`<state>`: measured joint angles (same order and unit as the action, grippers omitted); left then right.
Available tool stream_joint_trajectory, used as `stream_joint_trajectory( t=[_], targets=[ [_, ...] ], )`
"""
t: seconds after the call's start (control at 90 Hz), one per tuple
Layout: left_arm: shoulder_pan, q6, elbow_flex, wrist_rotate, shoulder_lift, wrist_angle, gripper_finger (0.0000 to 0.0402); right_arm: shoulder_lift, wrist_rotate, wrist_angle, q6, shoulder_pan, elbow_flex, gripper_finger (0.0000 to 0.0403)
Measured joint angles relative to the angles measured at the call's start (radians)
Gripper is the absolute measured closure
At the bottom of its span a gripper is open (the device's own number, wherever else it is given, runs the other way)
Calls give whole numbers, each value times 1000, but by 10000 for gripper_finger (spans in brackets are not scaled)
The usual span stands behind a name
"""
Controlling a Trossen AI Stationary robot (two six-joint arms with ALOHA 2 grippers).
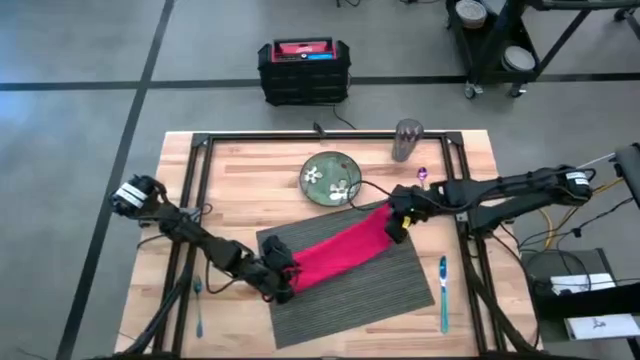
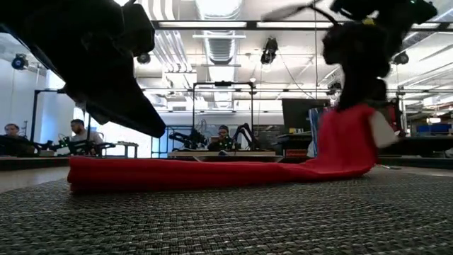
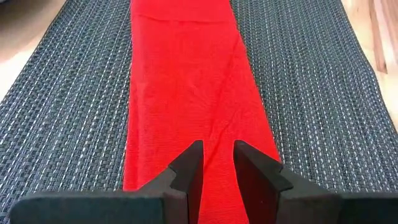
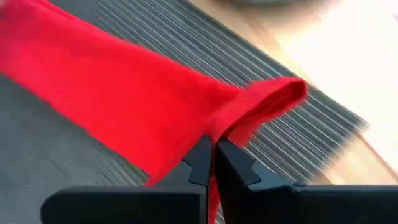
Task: Set table place
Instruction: Fold the red table napkin
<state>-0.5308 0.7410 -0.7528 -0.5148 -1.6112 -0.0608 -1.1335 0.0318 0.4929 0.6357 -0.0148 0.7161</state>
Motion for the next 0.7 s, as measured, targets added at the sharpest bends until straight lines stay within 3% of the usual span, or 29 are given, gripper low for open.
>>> stream_joint_trajectory(
  t=[0.133,0.533,0.7],
  targets=[
    [0,0,0,0,0,1,326,-61,-36,-165,18,-31,9,403],
    [1,0,0,2,14,3,326,-303,-39,-433,24,-151,112,403],
    [-3,49,0,113,59,30,326,-411,-39,-448,1,-181,206,403]
  ],
)
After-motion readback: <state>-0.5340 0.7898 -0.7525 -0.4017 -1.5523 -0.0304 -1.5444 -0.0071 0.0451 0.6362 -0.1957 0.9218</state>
